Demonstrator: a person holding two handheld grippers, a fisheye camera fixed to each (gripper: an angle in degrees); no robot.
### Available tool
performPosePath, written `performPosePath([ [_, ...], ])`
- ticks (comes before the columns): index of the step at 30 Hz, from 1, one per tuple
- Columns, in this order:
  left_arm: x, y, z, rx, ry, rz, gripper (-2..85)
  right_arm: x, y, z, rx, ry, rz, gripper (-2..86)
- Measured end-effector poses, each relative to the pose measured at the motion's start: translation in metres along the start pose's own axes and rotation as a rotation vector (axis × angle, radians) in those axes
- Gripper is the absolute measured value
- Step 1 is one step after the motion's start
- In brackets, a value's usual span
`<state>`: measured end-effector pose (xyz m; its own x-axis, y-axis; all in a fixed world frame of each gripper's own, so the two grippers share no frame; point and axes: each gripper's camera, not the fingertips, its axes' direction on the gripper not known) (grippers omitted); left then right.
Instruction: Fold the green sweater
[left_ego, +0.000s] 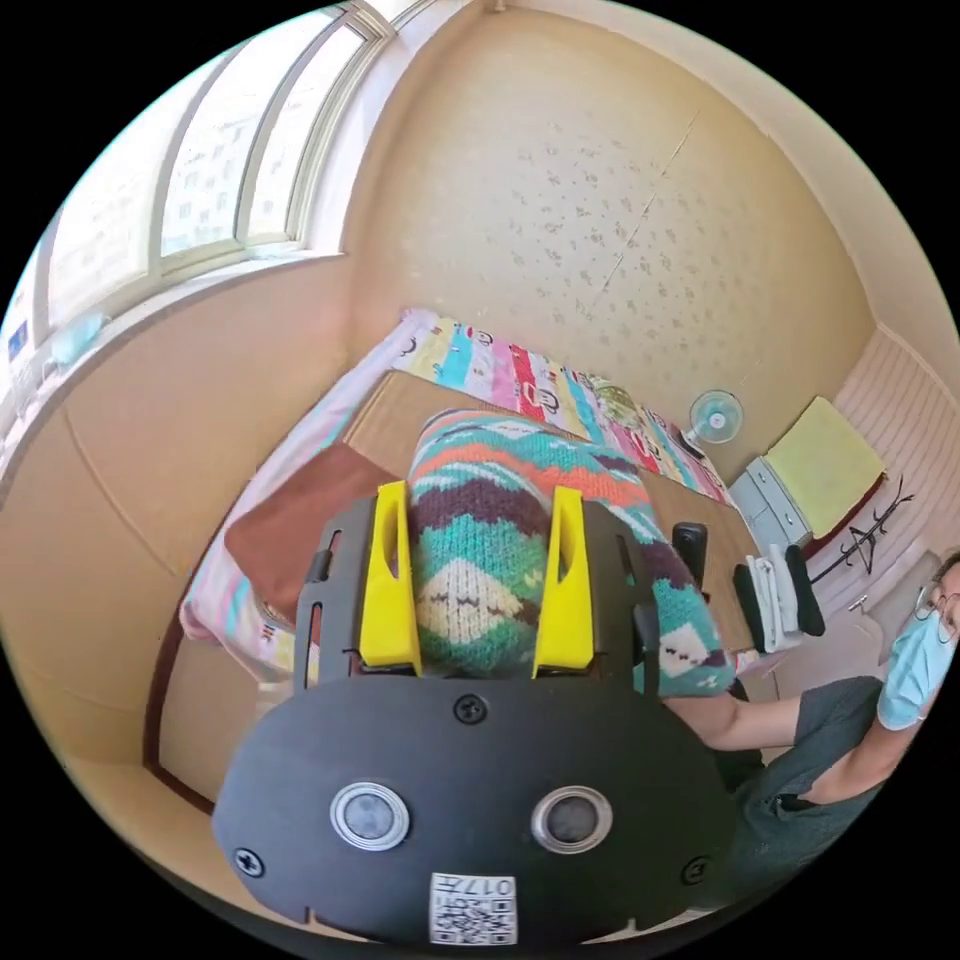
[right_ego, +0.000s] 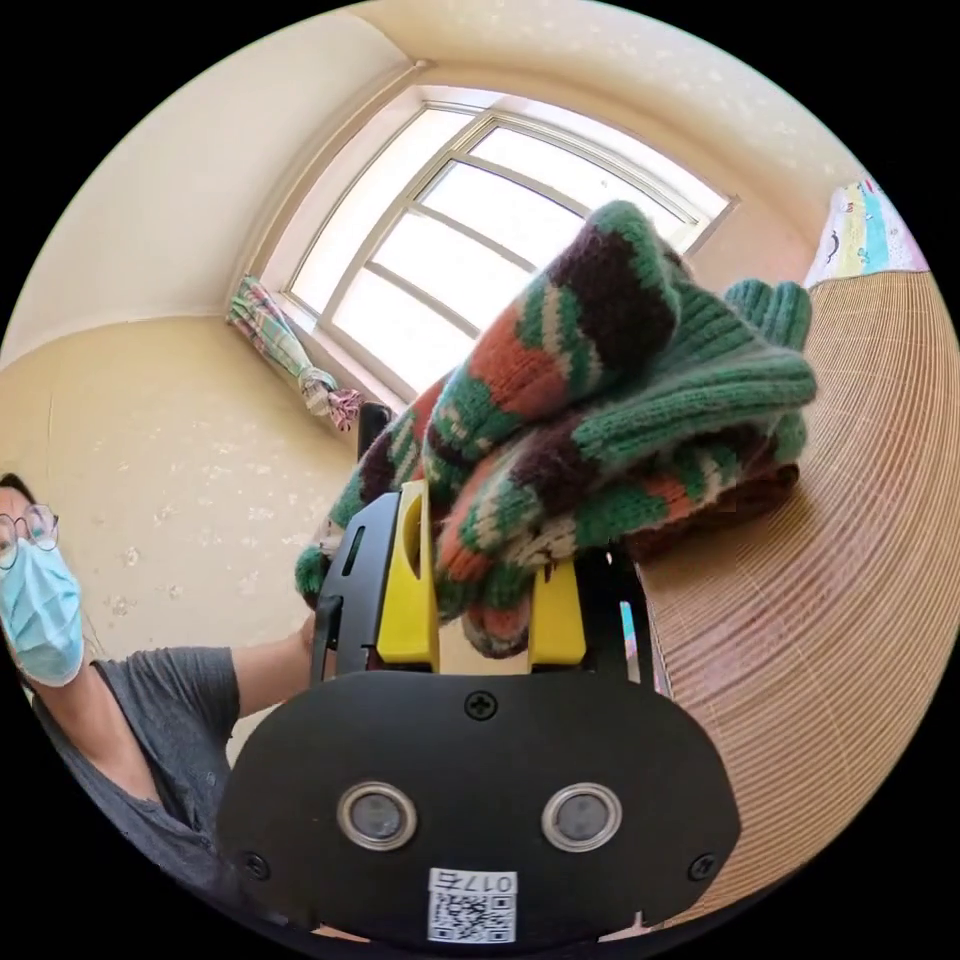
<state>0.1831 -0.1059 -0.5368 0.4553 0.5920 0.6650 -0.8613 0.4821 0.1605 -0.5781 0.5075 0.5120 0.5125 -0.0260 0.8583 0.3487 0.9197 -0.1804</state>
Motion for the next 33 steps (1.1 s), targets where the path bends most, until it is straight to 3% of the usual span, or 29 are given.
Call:
performPosePath([
  [3,-0.066,-0.017,0.025,0.021,-0.168,-0.121,17.6,0.034,0.003,0.070,0.050,0.270,0.027,12.1],
  [5,-0.092,-0.001,0.066,0.005,-0.204,-0.151,16.1,0.063,0.018,0.111,-0.097,0.423,0.087,10.4],
  [7,-0.111,0.027,0.135,-0.165,-0.166,-0.163,15.0,0.084,0.059,0.134,-0.281,0.427,0.054,4.8],
  [8,-0.121,0.053,0.188,-0.334,-0.191,-0.208,14.3,0.084,0.070,0.132,-0.299,0.407,0.022,3.0],
  [9,-0.114,0.079,0.183,-0.183,-0.187,-0.188,13.4,0.082,0.093,0.121,-0.329,0.388,-0.024,2.3],
  [11,-0.097,0.105,0.172,-0.066,-0.229,-0.151,12.6,0.078,0.120,0.097,-0.368,0.410,-0.056,1.6],
  [16,-0.045,0.131,0.148,-0.001,-0.368,-0.156,11.6,0.052,0.159,-0.013,-0.335,0.361,-0.062,0.9],
  [19,0.008,0.148,0.122,0.062,-0.381,-0.160,13.3,0.014,0.179,-0.077,-0.332,0.374,-0.132,0.7],
  [23,0.141,0.185,0.110,0.149,-0.151,0.113,5.9,-0.033,0.218,-0.151,-0.307,0.464,-0.170,0.5],
  [26,0.239,0.217,0.162,0.014,-0.090,0.169,10.4,-0.064,0.254,-0.205,-0.238,0.545,-0.114,0.5],
  [30,0.351,0.274,0.257,-0.152,0.132,0.145,13.0,-0.110,0.296,-0.268,-0.100,0.702,-0.008,0.7],
  [33,0.417,0.305,0.310,-0.234,0.074,0.162,16.5,-0.150,0.313,-0.308,-0.021,0.832,0.042,1.6],
])
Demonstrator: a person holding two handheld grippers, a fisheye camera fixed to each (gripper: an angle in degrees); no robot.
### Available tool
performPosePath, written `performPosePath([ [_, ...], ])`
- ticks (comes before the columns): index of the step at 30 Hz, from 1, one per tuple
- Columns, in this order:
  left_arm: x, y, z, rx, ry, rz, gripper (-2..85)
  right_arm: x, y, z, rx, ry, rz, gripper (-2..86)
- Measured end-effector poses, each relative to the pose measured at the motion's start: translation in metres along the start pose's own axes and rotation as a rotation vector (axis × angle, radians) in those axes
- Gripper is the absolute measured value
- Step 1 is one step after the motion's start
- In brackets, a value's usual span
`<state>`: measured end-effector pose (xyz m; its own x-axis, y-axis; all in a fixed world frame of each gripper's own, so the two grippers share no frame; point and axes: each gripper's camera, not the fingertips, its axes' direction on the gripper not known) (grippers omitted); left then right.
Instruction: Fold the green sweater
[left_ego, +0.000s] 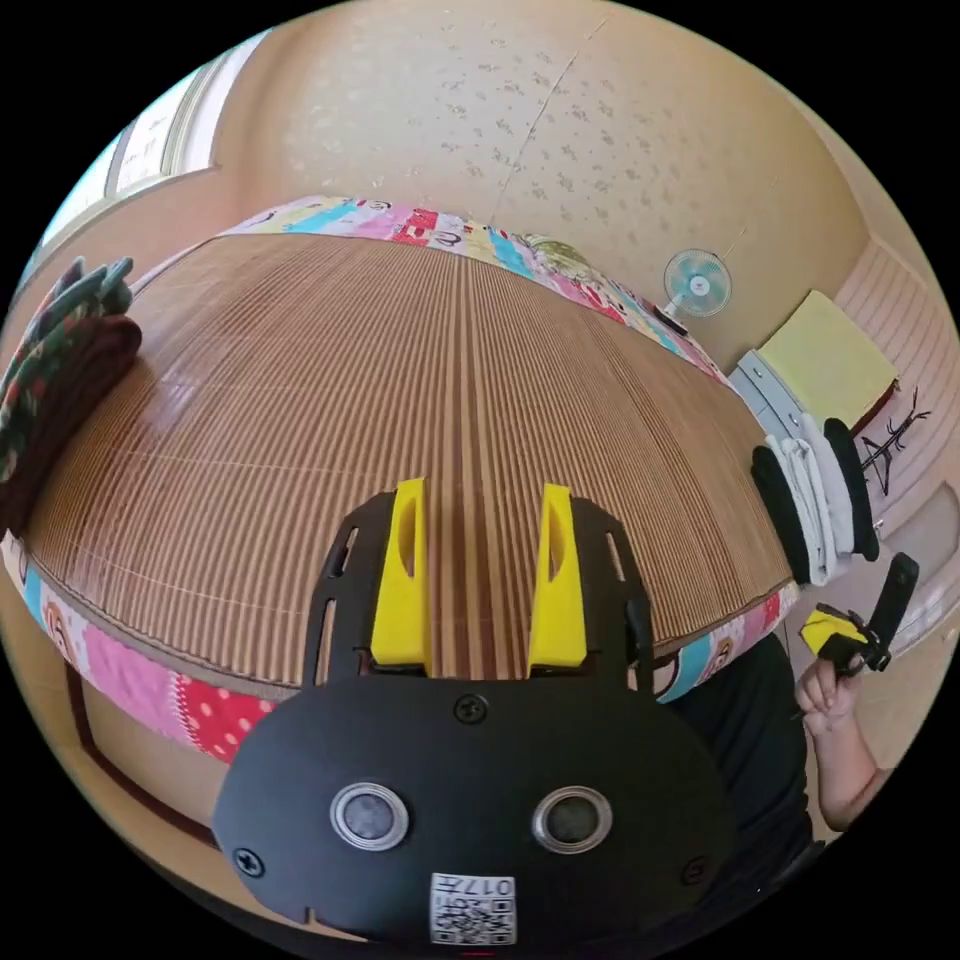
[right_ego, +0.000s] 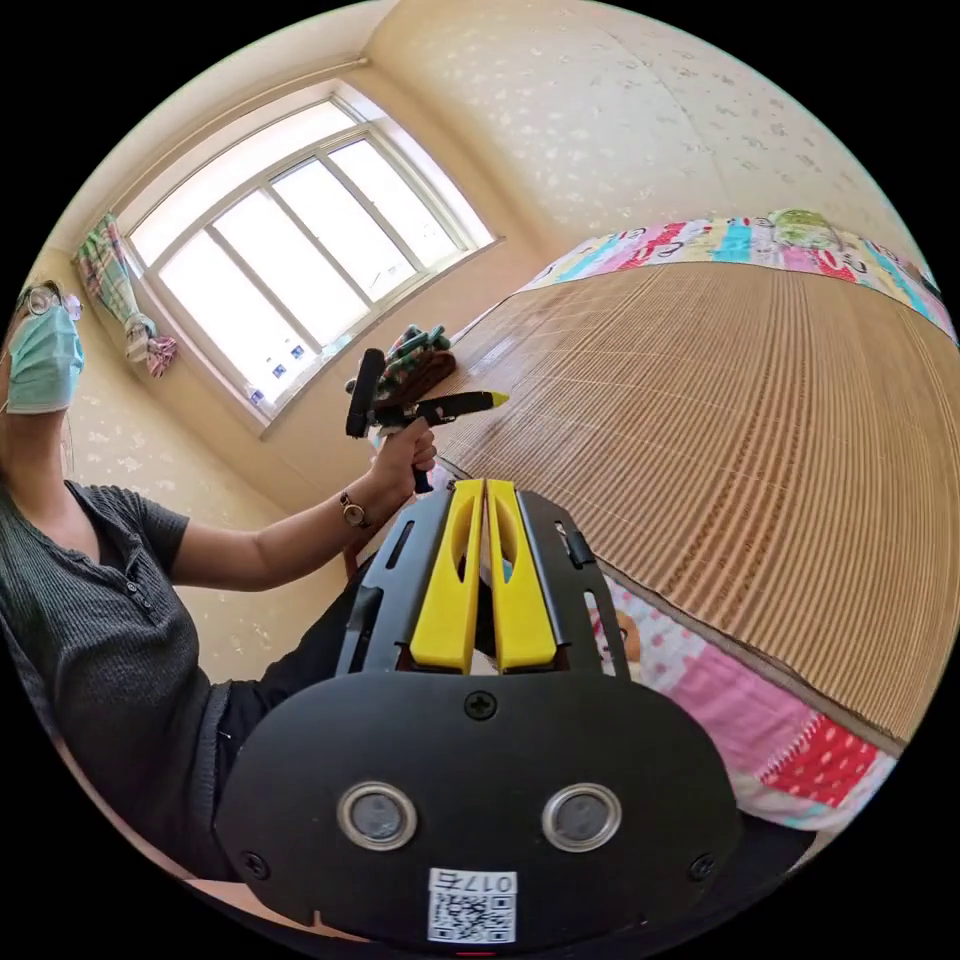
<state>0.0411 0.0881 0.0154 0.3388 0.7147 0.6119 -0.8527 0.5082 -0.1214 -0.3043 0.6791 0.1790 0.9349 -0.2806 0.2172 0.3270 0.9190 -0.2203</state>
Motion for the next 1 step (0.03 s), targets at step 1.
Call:
performPosePath([
  [1,0.0129,0.0042,0.0037,0.034,-0.060,0.021,16.5,-0.0002,0.0055,-0.0205,0.003,0.065,0.025,2.3],
])
